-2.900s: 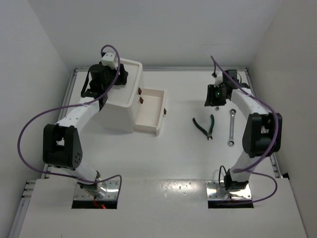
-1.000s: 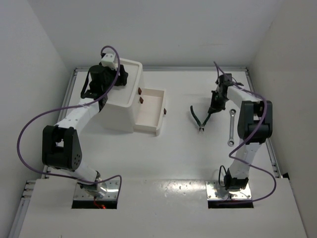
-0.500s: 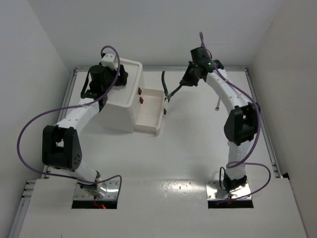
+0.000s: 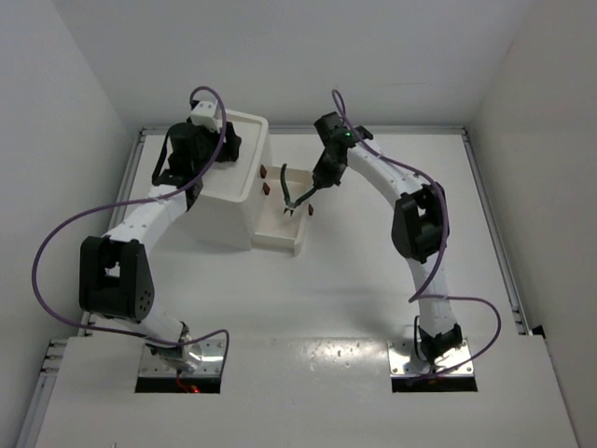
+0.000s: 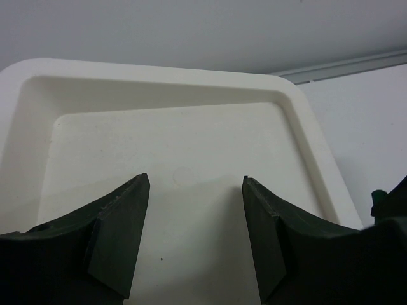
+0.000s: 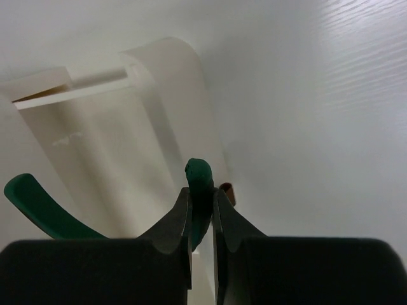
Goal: Sort the tools into containers
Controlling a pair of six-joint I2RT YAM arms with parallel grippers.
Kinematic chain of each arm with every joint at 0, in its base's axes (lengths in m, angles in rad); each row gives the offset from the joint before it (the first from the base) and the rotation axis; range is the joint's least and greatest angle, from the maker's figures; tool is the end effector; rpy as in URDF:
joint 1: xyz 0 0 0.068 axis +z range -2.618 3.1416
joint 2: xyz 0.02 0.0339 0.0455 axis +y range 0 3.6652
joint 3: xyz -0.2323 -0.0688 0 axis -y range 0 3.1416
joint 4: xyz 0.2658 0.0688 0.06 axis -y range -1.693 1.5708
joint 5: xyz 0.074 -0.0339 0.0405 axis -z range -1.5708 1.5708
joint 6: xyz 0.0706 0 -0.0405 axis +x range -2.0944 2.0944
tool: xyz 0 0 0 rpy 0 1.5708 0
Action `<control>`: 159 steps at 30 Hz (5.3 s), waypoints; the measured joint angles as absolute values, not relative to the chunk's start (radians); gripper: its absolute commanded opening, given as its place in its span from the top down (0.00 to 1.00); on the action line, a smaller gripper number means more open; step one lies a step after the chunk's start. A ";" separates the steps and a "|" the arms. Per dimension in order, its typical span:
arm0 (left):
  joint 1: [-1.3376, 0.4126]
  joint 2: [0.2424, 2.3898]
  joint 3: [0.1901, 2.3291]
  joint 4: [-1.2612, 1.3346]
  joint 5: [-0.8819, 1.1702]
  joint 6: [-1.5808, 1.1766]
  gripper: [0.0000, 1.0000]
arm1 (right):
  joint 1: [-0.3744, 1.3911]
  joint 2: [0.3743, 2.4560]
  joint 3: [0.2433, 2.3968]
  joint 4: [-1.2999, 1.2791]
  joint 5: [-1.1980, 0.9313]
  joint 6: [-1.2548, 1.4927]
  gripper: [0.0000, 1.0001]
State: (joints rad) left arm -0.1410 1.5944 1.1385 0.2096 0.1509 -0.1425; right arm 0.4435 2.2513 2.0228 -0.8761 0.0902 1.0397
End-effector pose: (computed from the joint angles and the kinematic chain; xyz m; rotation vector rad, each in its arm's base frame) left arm 0.4243 -0.0709 0.2475 0.1061 1.8241 -0.3374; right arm 0.4575 0.2103 0.1634 0.8259 2.5889 0.3453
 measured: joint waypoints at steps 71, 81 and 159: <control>-0.144 1.525 1.064 0.222 0.157 -0.143 0.33 | 0.272 2.179 1.369 -0.138 -0.825 0.764 0.94; -0.144 1.525 1.064 0.222 0.157 -0.143 0.33 | 0.346 2.284 1.467 -0.078 -0.860 0.841 0.94; -0.158 1.391 1.003 0.130 0.070 -0.232 0.22 | -0.094 1.705 1.227 -0.708 0.084 0.398 0.52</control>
